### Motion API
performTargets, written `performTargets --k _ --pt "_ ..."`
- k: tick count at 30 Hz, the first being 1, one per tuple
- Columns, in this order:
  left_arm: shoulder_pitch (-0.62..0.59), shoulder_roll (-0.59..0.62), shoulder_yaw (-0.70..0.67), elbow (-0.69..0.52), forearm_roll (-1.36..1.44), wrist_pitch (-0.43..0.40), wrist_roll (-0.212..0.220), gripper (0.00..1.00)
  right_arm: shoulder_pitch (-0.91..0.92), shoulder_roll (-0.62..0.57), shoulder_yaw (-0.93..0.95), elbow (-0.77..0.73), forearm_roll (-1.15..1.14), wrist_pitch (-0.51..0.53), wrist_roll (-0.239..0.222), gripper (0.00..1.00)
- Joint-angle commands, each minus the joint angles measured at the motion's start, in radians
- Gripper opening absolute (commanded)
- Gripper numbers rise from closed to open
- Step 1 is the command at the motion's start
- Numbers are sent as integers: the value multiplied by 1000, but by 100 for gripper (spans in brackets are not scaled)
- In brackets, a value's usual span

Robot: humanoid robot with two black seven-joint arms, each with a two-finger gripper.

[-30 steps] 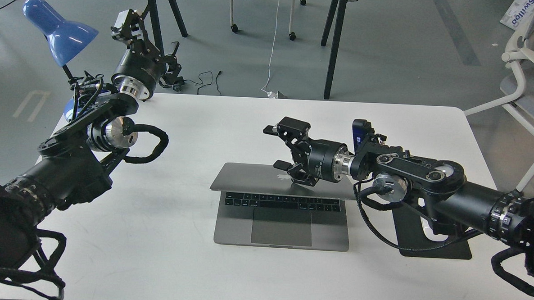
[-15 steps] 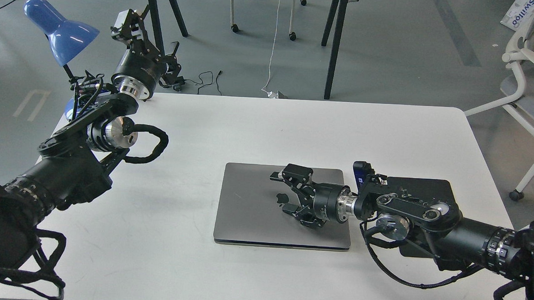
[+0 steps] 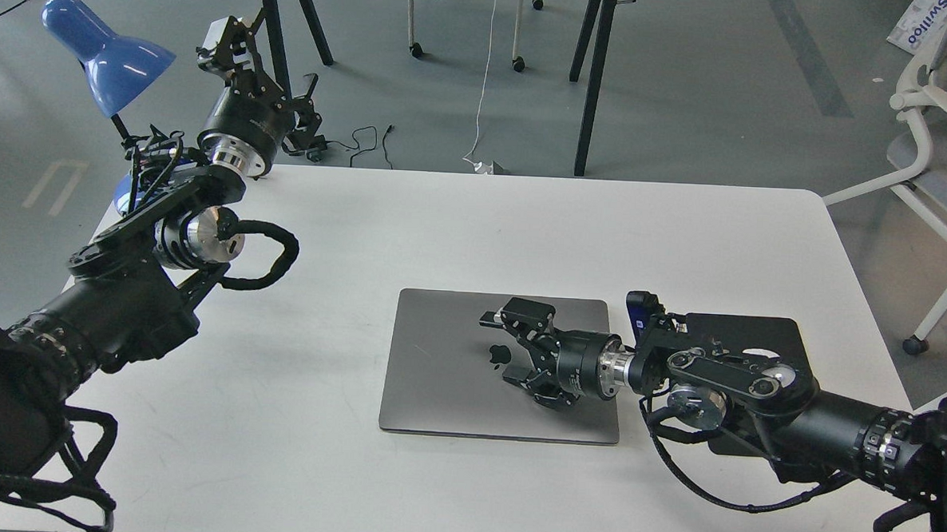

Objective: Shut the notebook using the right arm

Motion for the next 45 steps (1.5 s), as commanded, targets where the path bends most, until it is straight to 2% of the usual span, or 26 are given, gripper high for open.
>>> performTargets --k 1,6,10,14,17,24,28,45 --pt "0 0 0 0 0 0 0 100 55 -19 191 -52 1 -36 3 100" --pt "0 0 0 0 0 0 0 100 90 -19 491 -173 7 -39 5 100" --pt "0 0 0 0 0 0 0 100 78 -19 691 -210 18 -45 6 100" --pt "0 0 0 1 0 0 0 100 30 -19 783 -212 24 -15 17 100" --pt "0 -1 0 0 -1 -2 0 100 -5 -25 829 -212 33 71 49 100" --pt "0 -1 0 0 -1 -2 0 100 -45 -36 981 -210 76 59 49 100" --pt "1 -1 0 0 -1 -2 0 100 -48 -34 984 -212 170 33 51 100" --pt "0 -1 0 0 -1 -2 0 100 -71 -28 935 -196 173 10 51 100"
